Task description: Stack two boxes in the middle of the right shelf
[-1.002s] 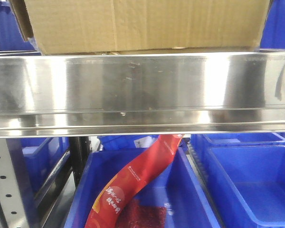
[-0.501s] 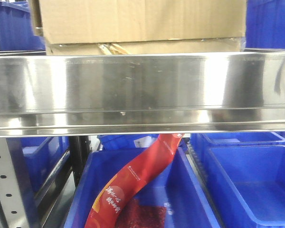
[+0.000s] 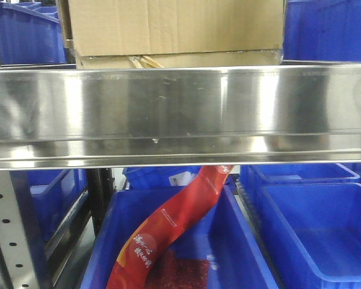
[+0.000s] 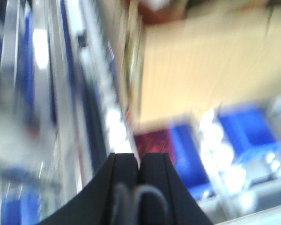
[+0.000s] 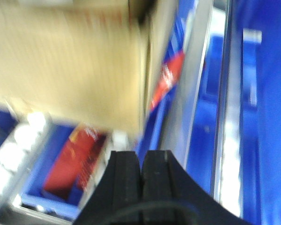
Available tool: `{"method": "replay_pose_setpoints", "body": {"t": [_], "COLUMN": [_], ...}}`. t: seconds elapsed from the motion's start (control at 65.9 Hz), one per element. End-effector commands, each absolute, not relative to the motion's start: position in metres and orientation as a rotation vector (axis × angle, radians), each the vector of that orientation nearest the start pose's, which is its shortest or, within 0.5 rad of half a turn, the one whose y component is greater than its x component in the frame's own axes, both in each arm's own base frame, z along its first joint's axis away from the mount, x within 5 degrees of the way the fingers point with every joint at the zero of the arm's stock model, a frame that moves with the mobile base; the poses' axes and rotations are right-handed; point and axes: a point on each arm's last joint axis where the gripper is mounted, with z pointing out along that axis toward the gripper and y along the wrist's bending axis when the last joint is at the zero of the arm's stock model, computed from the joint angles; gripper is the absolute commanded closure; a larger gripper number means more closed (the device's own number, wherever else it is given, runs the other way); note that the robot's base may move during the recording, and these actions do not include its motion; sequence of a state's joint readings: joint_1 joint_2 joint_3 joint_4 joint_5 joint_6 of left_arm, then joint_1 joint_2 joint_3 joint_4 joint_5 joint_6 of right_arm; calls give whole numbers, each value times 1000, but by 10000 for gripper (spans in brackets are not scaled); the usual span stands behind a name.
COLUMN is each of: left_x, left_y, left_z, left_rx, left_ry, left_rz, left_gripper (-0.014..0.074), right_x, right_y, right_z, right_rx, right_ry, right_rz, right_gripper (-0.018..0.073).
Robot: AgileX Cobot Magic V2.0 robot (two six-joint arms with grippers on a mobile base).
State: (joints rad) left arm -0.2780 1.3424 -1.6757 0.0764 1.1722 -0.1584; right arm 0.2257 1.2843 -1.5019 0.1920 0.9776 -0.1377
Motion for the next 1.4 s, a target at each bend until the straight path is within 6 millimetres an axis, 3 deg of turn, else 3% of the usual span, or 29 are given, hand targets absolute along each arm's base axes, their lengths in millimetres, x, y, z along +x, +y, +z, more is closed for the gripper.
{"method": "replay_pose_setpoints", "body": {"t": [0.0,0.213,0.38,0.516,0.713,0.987,1.381], "left_x": [238,198,156,125,88,72,71], "left_y": [-59,-49,-39,-31,-21,-16,-16], "left_z": [456,413,386,364,346,348,348], "left_rx": [138,158,162,171,177,169,169], "left_ry": [2265,2074,1885,1774,1643,1547,1542], "left_rz": [-111,-150,-188,-192,-186,-199,-200], "left_gripper": [708,708,708,708,708,708,708], "right_x": [237,194,160,135,105,99,99], "right_y": [66,53,43,36,28,26,25], "right_z": [429,381,356,346,345,354,356], "right_rx": [-348,-324,-333,-315,-286,-262,-256], "right_ry": [2158,2040,1916,1813,1672,1576,1557], "right_rz": [250,211,166,152,148,144,142], "right_gripper": [713,713,713,713,713,713,713]}}
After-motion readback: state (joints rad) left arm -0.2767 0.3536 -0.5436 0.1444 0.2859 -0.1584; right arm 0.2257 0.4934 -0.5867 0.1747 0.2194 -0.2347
